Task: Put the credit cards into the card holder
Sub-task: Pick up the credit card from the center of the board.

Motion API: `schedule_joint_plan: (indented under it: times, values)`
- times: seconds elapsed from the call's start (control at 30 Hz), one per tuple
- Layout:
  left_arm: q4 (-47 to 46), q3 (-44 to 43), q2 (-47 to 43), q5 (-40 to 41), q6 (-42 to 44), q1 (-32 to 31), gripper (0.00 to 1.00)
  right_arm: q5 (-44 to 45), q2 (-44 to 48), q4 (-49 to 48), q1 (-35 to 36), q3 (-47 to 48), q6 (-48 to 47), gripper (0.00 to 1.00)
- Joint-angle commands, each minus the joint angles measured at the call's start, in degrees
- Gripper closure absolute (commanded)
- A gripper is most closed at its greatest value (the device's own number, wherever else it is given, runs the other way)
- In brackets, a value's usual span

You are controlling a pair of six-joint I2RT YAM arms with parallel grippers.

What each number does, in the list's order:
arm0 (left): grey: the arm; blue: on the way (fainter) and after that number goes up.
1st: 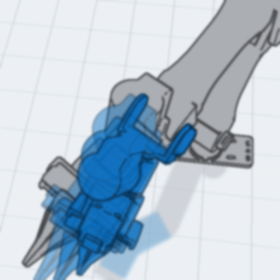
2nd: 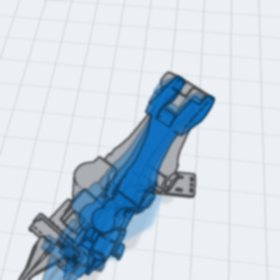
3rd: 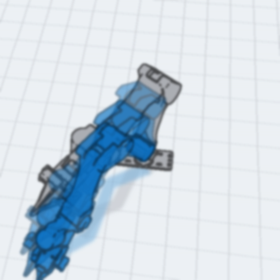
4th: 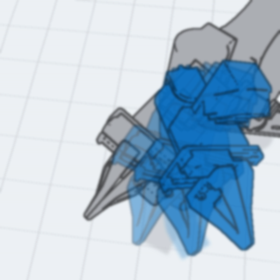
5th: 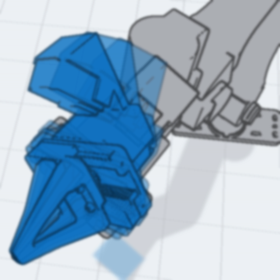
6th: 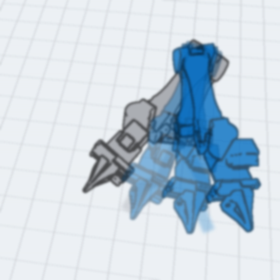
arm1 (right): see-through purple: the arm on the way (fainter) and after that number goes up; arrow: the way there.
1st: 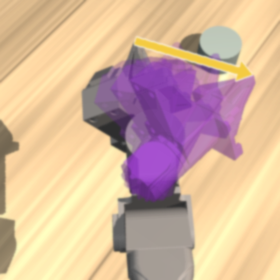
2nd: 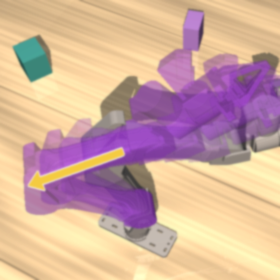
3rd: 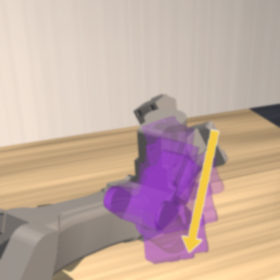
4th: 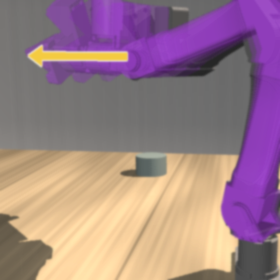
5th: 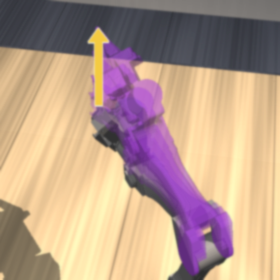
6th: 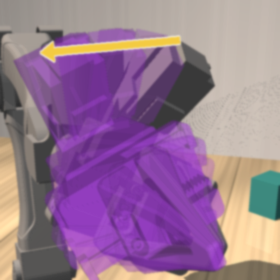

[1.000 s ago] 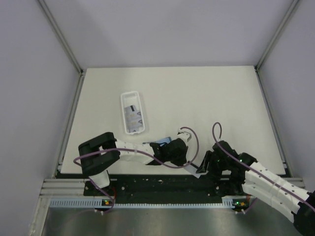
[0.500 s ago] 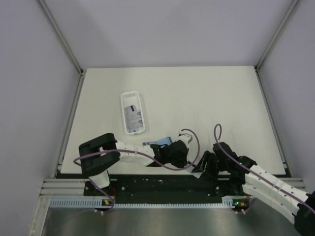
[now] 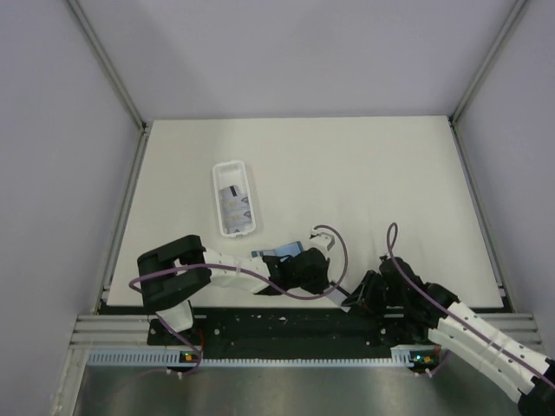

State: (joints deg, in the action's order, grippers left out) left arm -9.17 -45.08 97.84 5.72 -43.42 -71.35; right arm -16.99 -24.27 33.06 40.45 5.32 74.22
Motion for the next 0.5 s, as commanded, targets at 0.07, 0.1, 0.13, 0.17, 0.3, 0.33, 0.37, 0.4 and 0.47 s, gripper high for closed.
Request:
schedule_joint_plan:
  times: [0.07,0.1,0.13,0.17,0.3,0.33,0.37,0.4,0.47]
  values:
    - [2.8,2.5,1.2,-2.9,-1.1,-1.2,1.00,9.0,5.8,3.9,0.3,-3.0,0.9,0.74]
    - [2.8,2.6,1.3,-3.0,-1.1,-1.2,1.00,9.1,6.6,3.9,0.3,-3.0,1.1,0.76]
    - [2.7,2.7,1.3,-3.0,-1.3,-1.2,1.00,9.2,7.3,3.9,0.4,-3.0,1.2,0.78]
    - [2.5,2.7,1.2,-3.1,-1.3,-1.2,1.00,9.3,7.9,4.0,0.4,-3.1,1.2,0.81]
    - [2.5,3.1,0.7,-2.7,-1.6,-1.2,1.00,9.7,9.1,4.3,0.3,-2.9,0.9,0.94]
    - [2.6,3.0,0.6,-2.6,-1.6,-1.2,1.00,10.0,9.1,4.4,0.4,-2.8,0.8,0.98]
    - [2.7,2.9,0.5,-2.6,-1.5,-1.2,1.00,10.1,9.2,4.6,0.4,-2.6,0.8,1.00]
    - [2.8,2.9,0.2,-2.6,-1.7,-1.2,1.00,10.5,9.2,4.7,0.3,-2.4,0.6,1.00]
    - [3.5,2.6,-0.5,-2.0,-1.8,-1.2,1.00,11.4,9.2,5.3,0.3,-1.5,0.1,1.00]
